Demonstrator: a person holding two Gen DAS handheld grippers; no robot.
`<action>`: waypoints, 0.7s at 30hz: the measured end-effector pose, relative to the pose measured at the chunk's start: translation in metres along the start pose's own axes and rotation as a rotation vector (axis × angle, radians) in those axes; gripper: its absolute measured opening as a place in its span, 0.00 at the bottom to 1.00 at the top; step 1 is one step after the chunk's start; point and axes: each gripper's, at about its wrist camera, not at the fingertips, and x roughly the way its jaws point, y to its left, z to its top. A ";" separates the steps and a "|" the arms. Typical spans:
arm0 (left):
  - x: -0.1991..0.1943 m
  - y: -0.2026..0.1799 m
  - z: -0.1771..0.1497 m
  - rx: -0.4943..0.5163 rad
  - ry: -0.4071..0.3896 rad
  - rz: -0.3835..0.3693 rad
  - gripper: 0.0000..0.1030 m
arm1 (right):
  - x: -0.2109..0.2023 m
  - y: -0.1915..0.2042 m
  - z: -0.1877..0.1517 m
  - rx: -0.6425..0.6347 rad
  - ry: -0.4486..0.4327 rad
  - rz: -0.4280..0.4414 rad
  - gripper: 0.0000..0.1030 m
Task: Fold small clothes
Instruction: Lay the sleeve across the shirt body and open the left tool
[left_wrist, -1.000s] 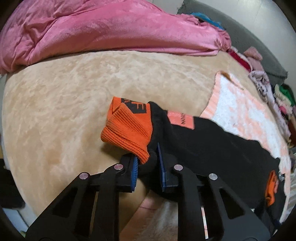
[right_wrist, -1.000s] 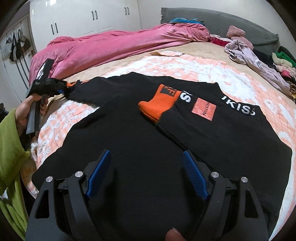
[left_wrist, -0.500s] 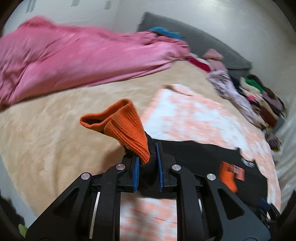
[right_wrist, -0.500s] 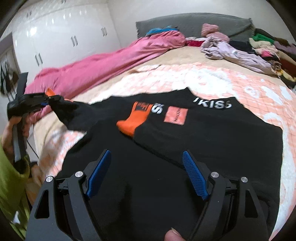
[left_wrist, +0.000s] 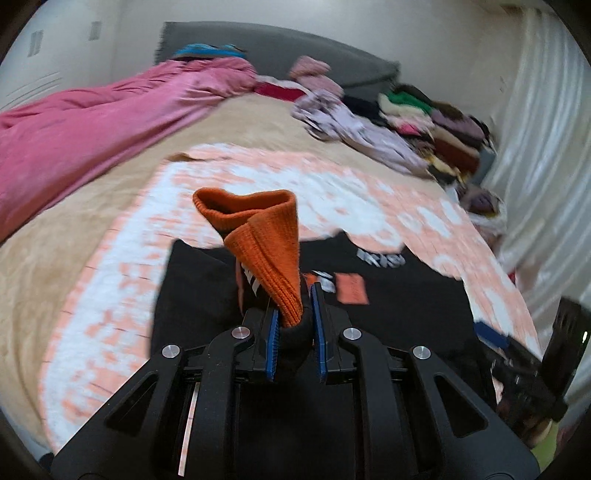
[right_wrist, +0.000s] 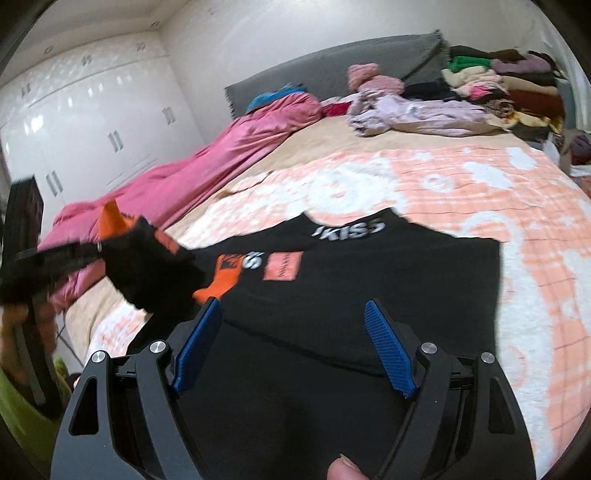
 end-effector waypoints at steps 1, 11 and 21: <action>0.006 -0.009 -0.004 0.017 0.014 -0.009 0.08 | -0.003 -0.006 0.000 0.015 -0.007 -0.009 0.76; 0.064 -0.078 -0.046 0.175 0.175 -0.111 0.16 | -0.022 -0.046 0.001 0.131 -0.042 -0.055 0.76; 0.060 -0.086 -0.070 0.258 0.221 -0.191 0.31 | -0.015 -0.047 -0.003 0.148 -0.007 -0.052 0.76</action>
